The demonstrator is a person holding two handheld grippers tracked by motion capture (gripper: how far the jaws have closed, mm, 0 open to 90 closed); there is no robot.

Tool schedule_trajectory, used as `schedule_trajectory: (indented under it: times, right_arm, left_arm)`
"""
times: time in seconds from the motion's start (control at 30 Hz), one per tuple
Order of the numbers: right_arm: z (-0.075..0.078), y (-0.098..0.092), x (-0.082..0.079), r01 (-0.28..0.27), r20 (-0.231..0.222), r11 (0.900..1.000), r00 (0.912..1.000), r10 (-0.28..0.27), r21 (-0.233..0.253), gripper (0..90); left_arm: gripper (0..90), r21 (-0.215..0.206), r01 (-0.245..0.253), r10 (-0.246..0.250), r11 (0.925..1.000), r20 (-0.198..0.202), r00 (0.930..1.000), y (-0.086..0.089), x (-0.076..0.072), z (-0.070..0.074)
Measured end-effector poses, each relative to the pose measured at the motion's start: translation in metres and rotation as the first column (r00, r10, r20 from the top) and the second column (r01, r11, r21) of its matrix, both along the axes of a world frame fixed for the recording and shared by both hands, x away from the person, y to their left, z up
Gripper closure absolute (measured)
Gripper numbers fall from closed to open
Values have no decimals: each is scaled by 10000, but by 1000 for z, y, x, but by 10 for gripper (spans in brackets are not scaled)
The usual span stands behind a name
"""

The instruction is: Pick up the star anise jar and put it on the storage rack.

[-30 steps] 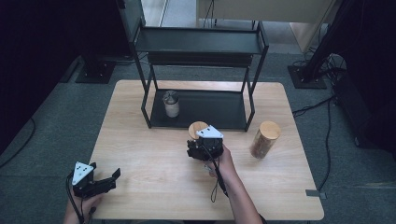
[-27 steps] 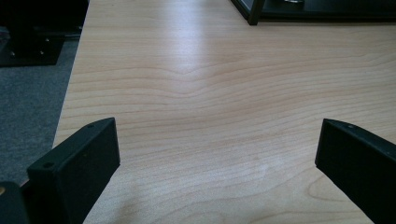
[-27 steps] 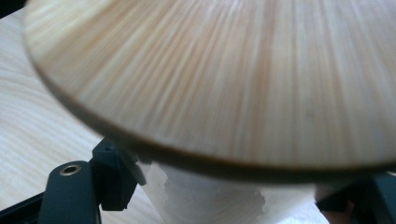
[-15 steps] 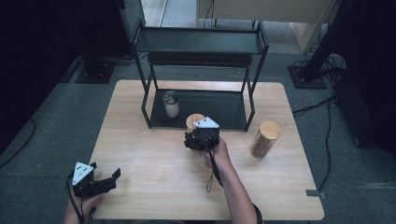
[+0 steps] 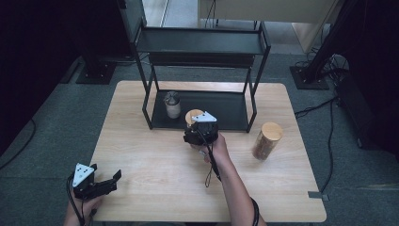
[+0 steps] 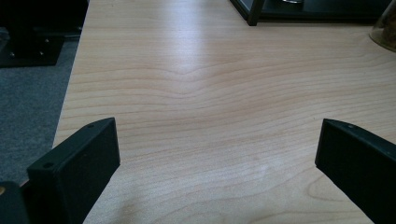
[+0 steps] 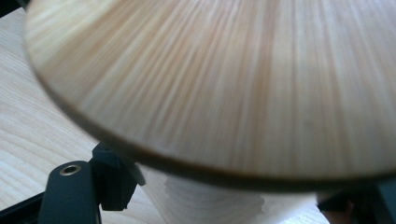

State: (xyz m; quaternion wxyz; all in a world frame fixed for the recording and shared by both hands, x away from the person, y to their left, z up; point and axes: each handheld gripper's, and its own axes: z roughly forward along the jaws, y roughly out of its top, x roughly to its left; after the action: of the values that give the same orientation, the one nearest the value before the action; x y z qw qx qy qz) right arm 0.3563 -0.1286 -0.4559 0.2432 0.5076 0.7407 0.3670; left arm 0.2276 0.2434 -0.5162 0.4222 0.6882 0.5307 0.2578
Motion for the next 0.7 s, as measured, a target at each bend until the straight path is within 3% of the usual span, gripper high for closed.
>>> schedule_trajectory:
  times: [0.7]
  right_arm:
    - [26, 7, 24, 16, 265, 9999, 9996, -13, -137, 250]
  left_arm:
    - [0, -17, -1, 1, 10000, 12, 10000, 0, 0, 0]
